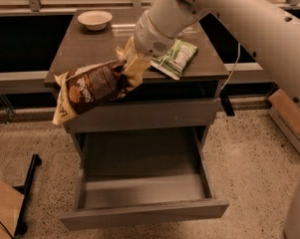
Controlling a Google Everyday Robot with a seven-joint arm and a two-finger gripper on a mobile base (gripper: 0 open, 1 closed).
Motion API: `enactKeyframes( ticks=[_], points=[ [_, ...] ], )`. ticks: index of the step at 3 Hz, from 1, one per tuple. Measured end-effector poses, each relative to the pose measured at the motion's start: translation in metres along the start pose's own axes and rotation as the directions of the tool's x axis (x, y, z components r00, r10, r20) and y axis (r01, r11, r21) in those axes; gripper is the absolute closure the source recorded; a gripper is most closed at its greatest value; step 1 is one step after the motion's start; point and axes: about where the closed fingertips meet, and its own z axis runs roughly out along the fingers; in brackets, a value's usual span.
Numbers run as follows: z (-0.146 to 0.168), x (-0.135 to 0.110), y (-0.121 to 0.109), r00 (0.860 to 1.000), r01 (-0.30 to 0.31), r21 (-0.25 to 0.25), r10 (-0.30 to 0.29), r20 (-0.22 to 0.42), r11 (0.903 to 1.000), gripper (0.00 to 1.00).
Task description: Place brown chip bag into middle drawer
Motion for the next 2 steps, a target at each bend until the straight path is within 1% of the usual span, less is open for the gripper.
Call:
enactKeyframes(
  ticks=[1,2],
  points=[
    [-0.010,0.003,0.058,1.000,-0.014,-0.056,0.013,-0.026,0.9983,1.00],
    [0.000,0.022,0.102,0.996,-0.087,-0.100,0.083,-0.040,0.9912,1.00]
  ],
)
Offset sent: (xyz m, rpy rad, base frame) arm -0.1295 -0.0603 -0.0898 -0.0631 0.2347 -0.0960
